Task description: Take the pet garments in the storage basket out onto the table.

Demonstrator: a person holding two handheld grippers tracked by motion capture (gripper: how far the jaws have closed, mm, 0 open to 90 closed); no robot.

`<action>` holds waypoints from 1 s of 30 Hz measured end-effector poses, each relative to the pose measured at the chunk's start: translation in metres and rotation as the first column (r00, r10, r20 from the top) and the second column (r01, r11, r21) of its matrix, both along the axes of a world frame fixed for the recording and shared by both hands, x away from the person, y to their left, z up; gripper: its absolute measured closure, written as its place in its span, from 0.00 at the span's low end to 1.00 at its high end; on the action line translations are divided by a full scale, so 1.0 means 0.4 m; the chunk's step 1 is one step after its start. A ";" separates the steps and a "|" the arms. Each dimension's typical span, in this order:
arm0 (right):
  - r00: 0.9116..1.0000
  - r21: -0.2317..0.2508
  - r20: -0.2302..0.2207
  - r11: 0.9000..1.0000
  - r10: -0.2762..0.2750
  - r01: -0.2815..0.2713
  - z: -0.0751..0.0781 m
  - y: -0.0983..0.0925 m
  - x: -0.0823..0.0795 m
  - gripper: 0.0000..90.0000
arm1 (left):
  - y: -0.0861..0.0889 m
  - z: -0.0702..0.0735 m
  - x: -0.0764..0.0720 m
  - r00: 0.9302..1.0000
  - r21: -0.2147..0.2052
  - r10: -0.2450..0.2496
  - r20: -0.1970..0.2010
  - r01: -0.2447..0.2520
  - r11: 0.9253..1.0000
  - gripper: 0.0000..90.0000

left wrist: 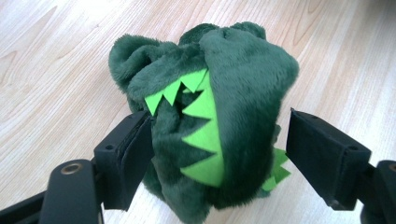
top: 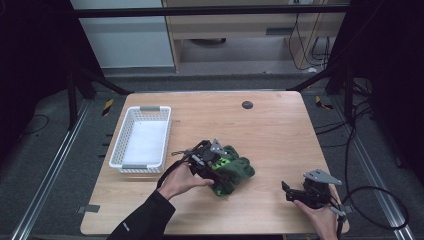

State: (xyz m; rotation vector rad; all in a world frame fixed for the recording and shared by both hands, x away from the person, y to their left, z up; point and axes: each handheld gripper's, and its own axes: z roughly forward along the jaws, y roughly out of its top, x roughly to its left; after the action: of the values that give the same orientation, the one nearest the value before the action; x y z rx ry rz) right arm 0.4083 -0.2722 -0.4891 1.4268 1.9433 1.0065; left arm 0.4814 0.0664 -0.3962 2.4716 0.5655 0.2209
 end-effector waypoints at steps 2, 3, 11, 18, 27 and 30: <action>1.000 0.001 0.000 1.000 0.000 0.000 0.000 0.000 0.000 0.08 | 0.009 0.002 -0.007 1.000 -0.009 0.006 0.012 -0.006 1.000 0.25; 1.000 0.001 -0.002 1.000 -0.002 0.002 0.000 0.000 0.000 0.08 | 0.014 0.003 -0.011 1.000 -0.015 0.007 0.021 -0.007 1.000 0.24; 1.000 0.004 -0.002 1.000 -0.004 0.004 -0.001 0.000 -0.001 0.08 | 0.081 0.001 -0.039 0.996 -0.078 0.065 0.066 -0.060 0.995 0.23; 1.000 0.004 -0.003 1.000 -0.005 0.005 -0.001 -0.002 -0.002 0.08 | 0.150 -0.010 -0.064 0.987 -0.158 0.134 0.085 -0.120 0.980 0.23; 1.000 0.004 -0.005 1.000 -0.007 0.007 -0.003 -0.003 -0.002 0.08 | 0.264 -0.050 -0.114 0.963 -0.251 0.254 0.086 -0.226 0.941 0.24; 1.000 0.004 -0.008 1.000 -0.008 0.008 -0.003 -0.002 -0.003 0.07 | 0.288 -0.061 -0.123 0.955 -0.259 0.284 0.089 -0.253 0.932 0.24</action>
State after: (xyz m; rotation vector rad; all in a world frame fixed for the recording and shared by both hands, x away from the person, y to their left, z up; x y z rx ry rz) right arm 0.4071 -0.2731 -0.4905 1.4412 1.9412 1.0030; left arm 0.4320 0.1817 -0.4204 2.1205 0.8260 0.3868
